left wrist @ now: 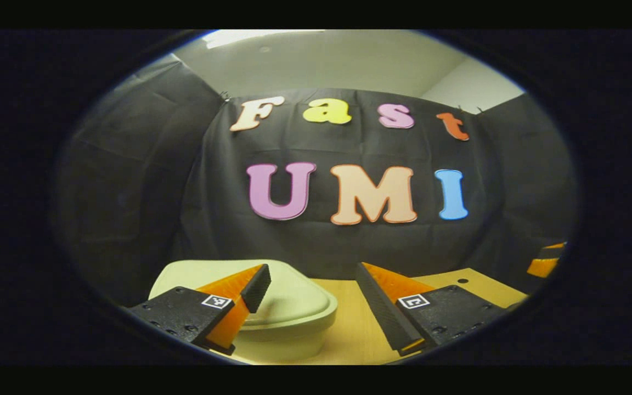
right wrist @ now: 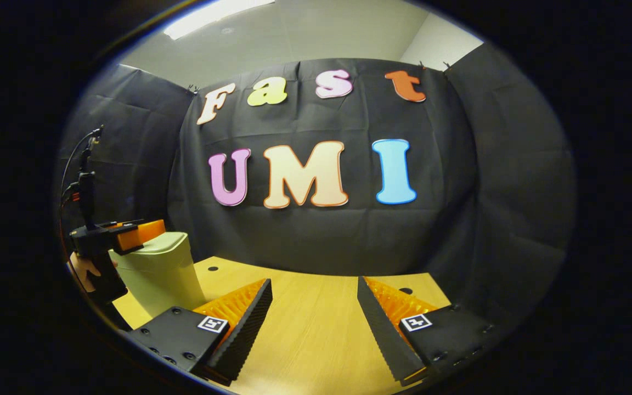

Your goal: Press the lid of the desktop garbage bin to open it, pick up the crumpled paper on the desktop and throw it into the bin, then pick up the pop can on the desktop and drop it into the bin, and finally close the garbage bin lid.

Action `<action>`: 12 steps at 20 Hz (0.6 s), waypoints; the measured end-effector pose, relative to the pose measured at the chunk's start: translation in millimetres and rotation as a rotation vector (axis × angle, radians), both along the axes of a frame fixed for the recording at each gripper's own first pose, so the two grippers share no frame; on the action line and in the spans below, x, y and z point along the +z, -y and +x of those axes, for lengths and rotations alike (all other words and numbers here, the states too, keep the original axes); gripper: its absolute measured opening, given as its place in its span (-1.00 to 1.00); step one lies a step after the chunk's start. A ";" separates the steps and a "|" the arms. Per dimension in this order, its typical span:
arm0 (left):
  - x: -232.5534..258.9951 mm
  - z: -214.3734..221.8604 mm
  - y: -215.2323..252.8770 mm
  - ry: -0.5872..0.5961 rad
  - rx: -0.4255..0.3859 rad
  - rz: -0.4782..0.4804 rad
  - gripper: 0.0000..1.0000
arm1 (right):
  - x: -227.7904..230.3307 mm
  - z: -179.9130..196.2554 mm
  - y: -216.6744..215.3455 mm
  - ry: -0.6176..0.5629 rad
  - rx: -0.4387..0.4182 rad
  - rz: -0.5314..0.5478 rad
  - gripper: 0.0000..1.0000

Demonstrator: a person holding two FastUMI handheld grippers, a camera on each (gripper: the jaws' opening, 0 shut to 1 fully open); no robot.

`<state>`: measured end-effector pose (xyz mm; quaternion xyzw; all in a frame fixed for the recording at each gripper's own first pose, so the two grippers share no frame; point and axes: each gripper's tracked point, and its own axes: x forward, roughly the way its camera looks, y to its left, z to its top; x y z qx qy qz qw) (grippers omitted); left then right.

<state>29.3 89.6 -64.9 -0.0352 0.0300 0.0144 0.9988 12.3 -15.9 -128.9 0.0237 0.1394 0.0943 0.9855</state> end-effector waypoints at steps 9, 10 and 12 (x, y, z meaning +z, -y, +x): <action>19.4 -20.7 96.4 0.057 -0.136 0.006 0.91 | 48.0 -9.3 63.8 0.133 -0.157 0.046 0.95; 20.6 -19.9 98.7 0.052 -0.133 0.004 1.00 | 48.8 -10.2 65.1 0.137 -0.158 0.051 0.99; 23.9 -15.0 102.7 0.051 -0.135 -0.002 0.90 | 49.4 -11.0 69.0 0.134 -0.161 0.043 0.94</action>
